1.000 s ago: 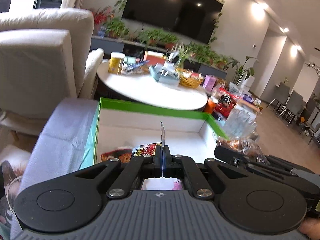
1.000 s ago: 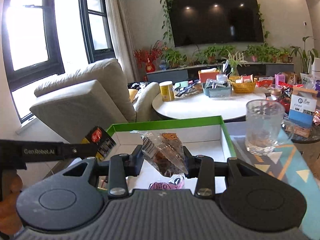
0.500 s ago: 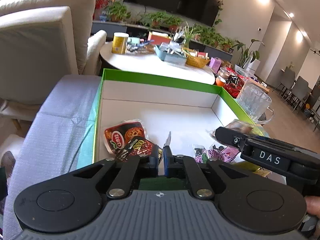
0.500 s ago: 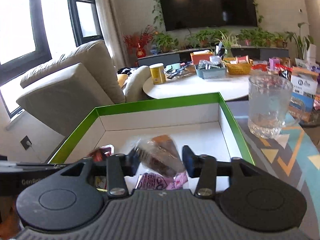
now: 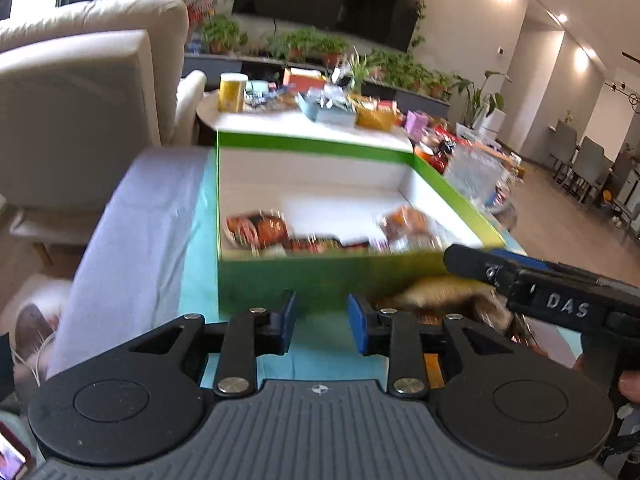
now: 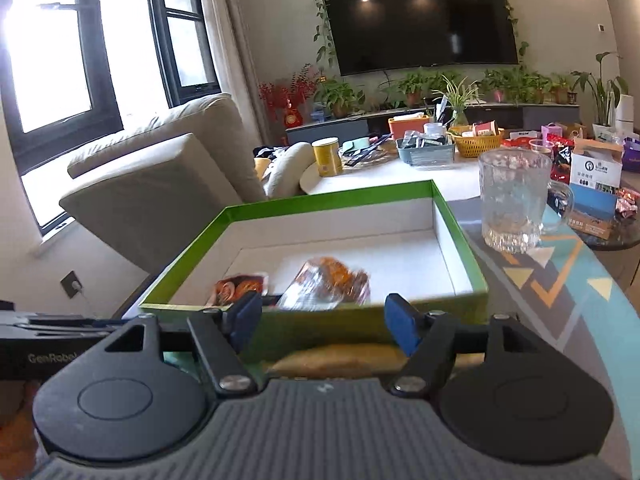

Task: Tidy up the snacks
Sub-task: 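Lower the clear bag into the box with the right tool while the left tool drops the black packet in, then move both tools back toward the remaining snacks on the cloth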

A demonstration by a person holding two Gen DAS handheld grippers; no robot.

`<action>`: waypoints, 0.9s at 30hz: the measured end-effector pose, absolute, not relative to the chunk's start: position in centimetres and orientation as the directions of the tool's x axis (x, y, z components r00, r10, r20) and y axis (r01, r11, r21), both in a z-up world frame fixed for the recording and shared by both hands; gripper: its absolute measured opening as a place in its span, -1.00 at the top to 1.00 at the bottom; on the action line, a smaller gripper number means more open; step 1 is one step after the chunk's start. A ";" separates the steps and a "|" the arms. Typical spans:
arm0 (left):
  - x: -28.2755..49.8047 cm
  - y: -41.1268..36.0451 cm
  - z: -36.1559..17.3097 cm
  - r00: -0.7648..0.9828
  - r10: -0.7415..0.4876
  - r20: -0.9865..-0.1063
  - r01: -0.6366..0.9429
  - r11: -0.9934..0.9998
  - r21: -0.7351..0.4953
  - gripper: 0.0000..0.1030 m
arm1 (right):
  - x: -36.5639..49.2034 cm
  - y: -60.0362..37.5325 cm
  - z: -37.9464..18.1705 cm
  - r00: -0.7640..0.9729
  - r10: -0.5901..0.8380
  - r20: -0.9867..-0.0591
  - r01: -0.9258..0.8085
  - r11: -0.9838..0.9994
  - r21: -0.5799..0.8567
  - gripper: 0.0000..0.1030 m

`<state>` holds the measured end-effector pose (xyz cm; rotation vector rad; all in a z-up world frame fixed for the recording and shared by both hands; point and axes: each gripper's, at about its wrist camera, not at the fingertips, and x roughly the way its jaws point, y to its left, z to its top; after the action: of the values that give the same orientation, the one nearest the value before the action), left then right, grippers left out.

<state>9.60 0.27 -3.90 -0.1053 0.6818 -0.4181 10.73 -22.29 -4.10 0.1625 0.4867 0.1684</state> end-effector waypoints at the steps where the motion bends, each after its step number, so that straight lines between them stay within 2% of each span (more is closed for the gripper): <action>1: 9.3 0.3 -4.1 0.691 -0.407 -0.598 0.342 0.912 -0.225 0.48 | 10.0 -22.3 -4.1 0.868 0.205 -0.452 -0.124 0.971 0.202 -0.13; 5: 7.7 1.4 -4.6 0.681 -0.378 -0.627 0.319 0.924 -0.210 0.48 | 8.3 -22.5 -4.2 0.856 0.238 -0.458 -0.149 0.964 0.222 -0.13; 11: 6.1 2.6 -5.1 0.609 -0.446 -0.656 0.321 0.895 -0.310 0.41 | 6.3 -22.4 -4.9 0.848 0.235 -0.476 -0.154 0.967 0.204 -0.13; 15: 6.1 1.4 -5.5 0.592 -0.448 -0.670 0.339 0.893 -0.297 0.34 | 4.8 -22.5 -5.6 0.829 0.288 -0.480 -0.181 0.950 0.256 -0.13; 19: 6.9 0.2 -5.5 0.612 -0.439 -0.658 0.327 0.898 -0.295 0.31 | 3.2 -22.5 -6.1 0.824 0.251 -0.508 -0.161 0.963 0.216 -0.13; 23: 7.6 -1.4 -5.3 0.641 -0.419 -0.643 0.358 0.904 -0.233 0.13 | 2.3 -23.4 -6.4 0.827 0.221 -0.517 -0.113 0.966 0.232 -0.13; 27: 7.0 -1.6 -5.3 0.654 -0.397 -0.644 0.361 0.912 -0.195 0.13 | 1.7 -24.0 -6.6 0.831 0.210 -0.515 -0.093 0.965 0.245 -0.13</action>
<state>6.97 -1.65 -5.25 -0.0515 0.7423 -0.4301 1.71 -23.96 -6.64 0.2139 0.5686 0.1621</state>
